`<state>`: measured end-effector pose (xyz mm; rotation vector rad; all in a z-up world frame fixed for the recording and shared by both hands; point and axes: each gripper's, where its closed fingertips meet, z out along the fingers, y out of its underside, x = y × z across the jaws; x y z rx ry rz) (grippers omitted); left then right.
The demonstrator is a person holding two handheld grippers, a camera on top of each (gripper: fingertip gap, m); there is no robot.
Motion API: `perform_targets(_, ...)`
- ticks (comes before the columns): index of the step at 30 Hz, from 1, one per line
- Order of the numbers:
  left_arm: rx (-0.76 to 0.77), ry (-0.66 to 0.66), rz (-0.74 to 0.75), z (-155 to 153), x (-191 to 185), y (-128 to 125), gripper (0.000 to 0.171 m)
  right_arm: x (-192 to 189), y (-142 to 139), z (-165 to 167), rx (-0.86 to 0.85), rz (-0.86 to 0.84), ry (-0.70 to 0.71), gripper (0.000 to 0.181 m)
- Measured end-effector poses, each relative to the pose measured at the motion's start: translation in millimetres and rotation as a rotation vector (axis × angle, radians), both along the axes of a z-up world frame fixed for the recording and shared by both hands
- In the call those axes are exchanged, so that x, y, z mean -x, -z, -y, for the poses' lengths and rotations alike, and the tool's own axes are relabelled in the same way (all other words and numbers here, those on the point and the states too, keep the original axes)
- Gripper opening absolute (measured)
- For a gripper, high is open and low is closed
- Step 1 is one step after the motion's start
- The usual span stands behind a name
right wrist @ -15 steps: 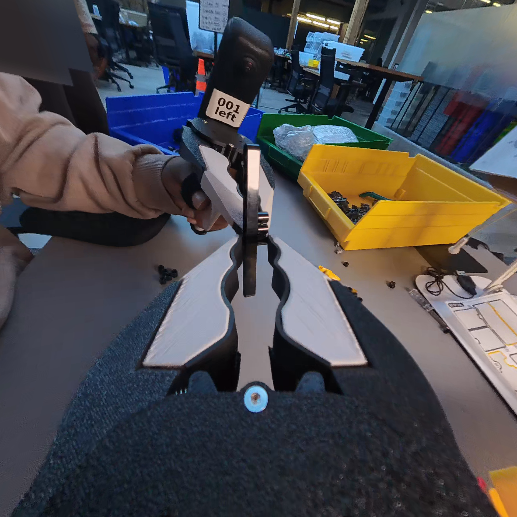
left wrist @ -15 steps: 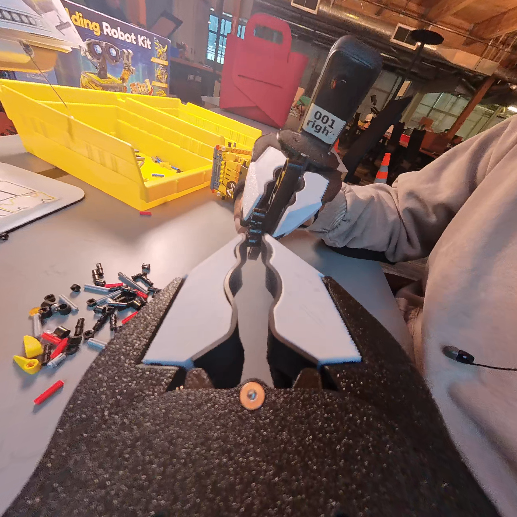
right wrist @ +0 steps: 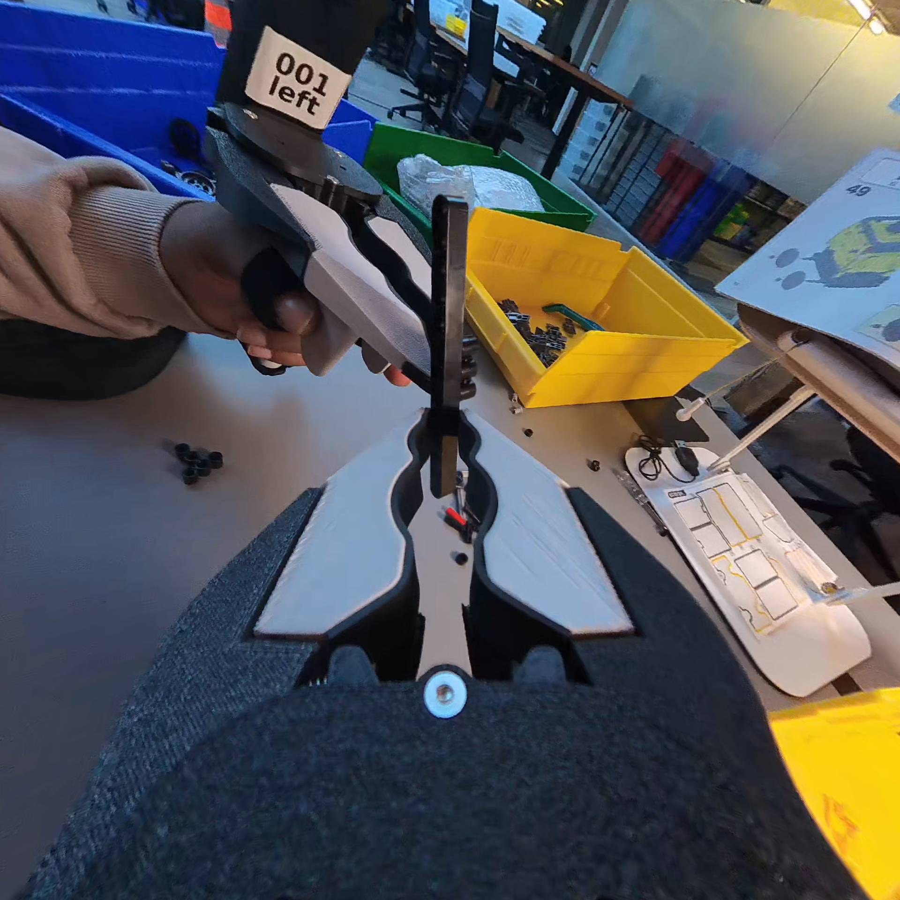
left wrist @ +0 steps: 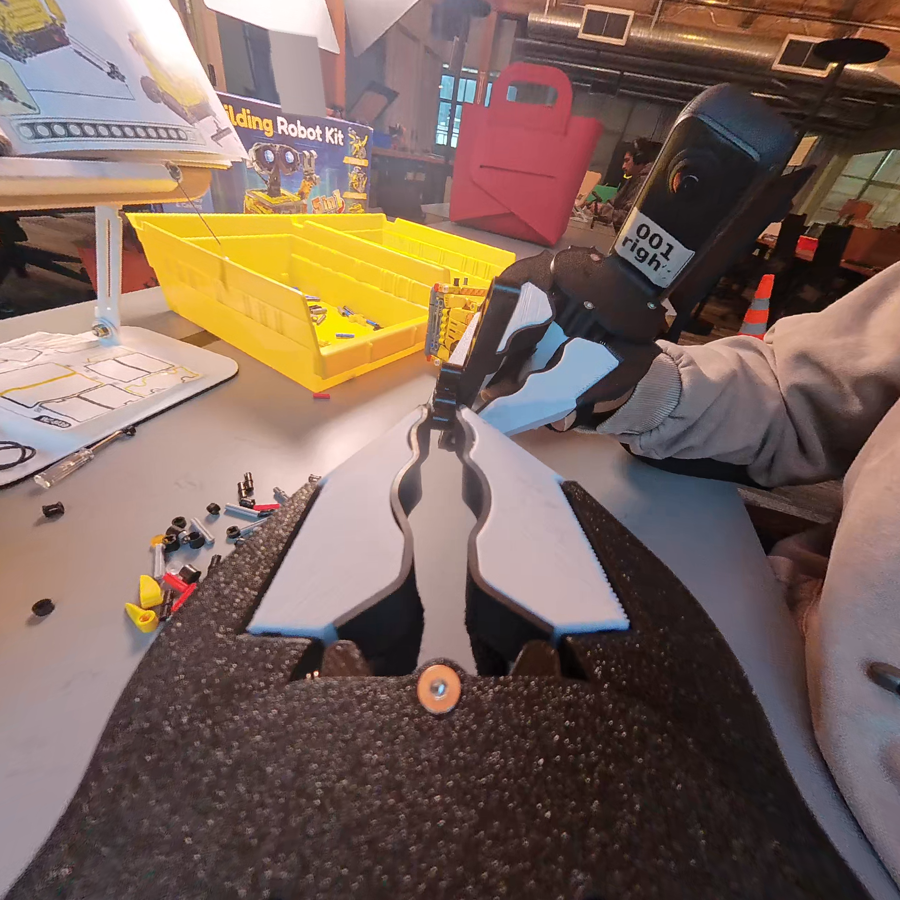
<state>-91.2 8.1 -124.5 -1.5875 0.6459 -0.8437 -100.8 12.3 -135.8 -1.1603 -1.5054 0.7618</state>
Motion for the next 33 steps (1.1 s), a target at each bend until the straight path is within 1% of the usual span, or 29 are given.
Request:
perform_targets(4,0.023,0.006,-0.002,0,0,3,0.015,-1,2,2,0.001,0.019,-0.016,0.008)
perform_targets(9,0.061,0.055,-0.029,4,-5,9,0.014,-2,13,8,0.193,0.055,-0.094,0.008)
perform_targets(10,0.08,0.073,-0.023,6,-7,11,0.013,-2,16,9,0.223,0.069,-0.104,0.008)
perform_targets(12,0.134,0.11,0.03,8,-10,11,0.017,-1,20,9,0.258,0.081,-0.106,0.008)
perform_targets(13,0.161,0.111,0.047,6,-10,12,0.015,0,23,10,0.268,0.092,-0.106,0.008)
perform_targets(15,0.179,0.07,0.037,1,-7,17,0.009,1,28,5,0.248,0.111,-0.067,0.008)
perform_targets(19,0.177,-0.008,0.027,-9,-2,21,0.008,3,30,-4,0.246,0.099,-0.002,0.01)
perform_targets(22,0.193,-0.071,0.047,-18,3,23,0.008,4,25,-14,0.195,0.064,0.075,0.012)
perform_targets(27,0.257,-0.092,0.099,-22,3,28,0.009,3,22,-27,0.109,0.047,0.186,0.008)
perform_targets(30,0.264,-0.092,0.085,-22,1,33,0.009,1,22,-30,0.086,0.066,0.188,0.007)
perform_targets(33,0.255,-0.094,0.061,-22,0,35,0.009,0,26,-30,0.026,0.102,0.194,0.006)
